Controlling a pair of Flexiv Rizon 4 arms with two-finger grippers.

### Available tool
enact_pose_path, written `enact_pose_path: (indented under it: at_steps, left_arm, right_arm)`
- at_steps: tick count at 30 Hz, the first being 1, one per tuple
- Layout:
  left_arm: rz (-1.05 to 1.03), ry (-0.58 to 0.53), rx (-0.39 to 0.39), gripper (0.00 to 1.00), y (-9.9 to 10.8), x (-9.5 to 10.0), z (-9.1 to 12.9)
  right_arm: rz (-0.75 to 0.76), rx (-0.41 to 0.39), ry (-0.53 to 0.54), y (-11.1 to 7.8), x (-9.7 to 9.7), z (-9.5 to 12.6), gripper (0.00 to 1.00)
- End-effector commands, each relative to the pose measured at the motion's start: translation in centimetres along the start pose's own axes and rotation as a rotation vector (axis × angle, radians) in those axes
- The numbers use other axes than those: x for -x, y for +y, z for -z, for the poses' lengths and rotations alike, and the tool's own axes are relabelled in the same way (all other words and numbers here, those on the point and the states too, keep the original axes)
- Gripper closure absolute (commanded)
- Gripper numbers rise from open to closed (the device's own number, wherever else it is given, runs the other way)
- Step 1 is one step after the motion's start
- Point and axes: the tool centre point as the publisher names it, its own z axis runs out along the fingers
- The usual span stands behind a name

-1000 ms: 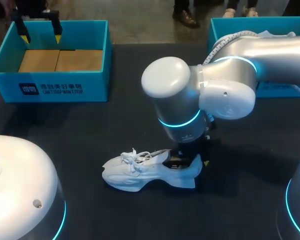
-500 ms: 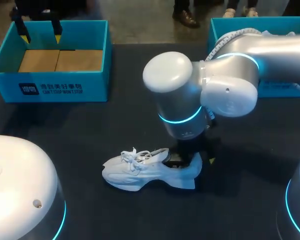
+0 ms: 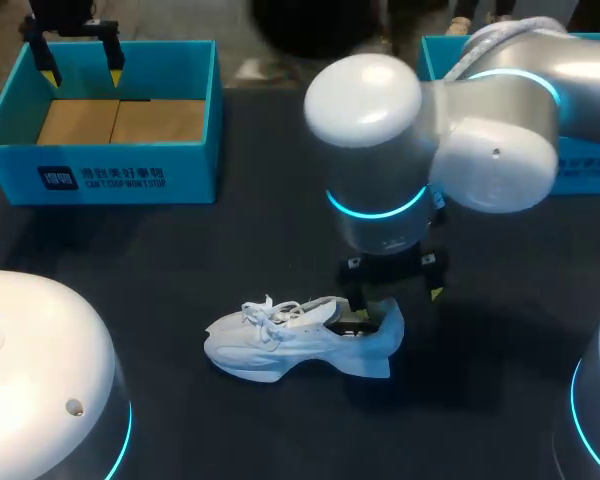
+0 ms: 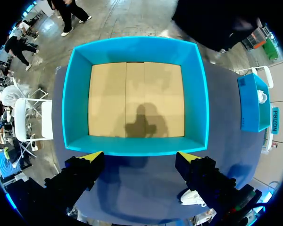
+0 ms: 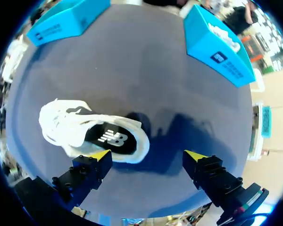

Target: Take the shoe out of the shoebox, open the shoe tongue, remove and reinsert the insole, then place the shoe into the shoebox

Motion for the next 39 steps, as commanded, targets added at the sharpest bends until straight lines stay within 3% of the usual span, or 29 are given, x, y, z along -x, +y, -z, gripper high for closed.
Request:
enact_pose_path:
  at_steps: [1,6,13,15,27,31,36,39]
  left_arm:
    - [0.000,0.000,0.000,0.00,0.0,0.0,0.0]
    - [0.000,0.000,0.000,0.00,0.0,0.0,0.0]
    - [0.000,0.000,0.000,0.00,0.0,0.0,0.0]
    - [0.000,0.000,0.000,0.00,0.0,0.0,0.0]
    - [0.000,0.000,0.000,0.00,0.0,0.0,0.0]
    - [0.000,0.000,0.000,0.00,0.0,0.0,0.0]
    - [0.000,0.000,0.000,0.00,0.0,0.0,0.0]
    - [0.000,0.000,0.000,0.00,0.0,0.0,0.0]
  right_arm:
    - [0.095,0.071,0.173,-0.9,3.8,1.3,0.00]
    - [0.235,0.093,0.261,-0.8,4.5,1.8,0.00]
    - [0.429,0.168,0.526,-0.7,5.4,2.2,0.00]
    - [0.459,0.130,0.528,-0.6,5.7,1.8,0.00]
    - [0.459,0.130,0.528,-0.6,5.7,1.8,0.00]
    - [0.589,0.348,0.650,-1.4,6.0,1.8,0.00]
    - [0.705,0.477,0.770,-2.1,7.2,1.4,0.00]
    - [0.751,0.561,0.770,-2.4,7.8,1.4,0.00]
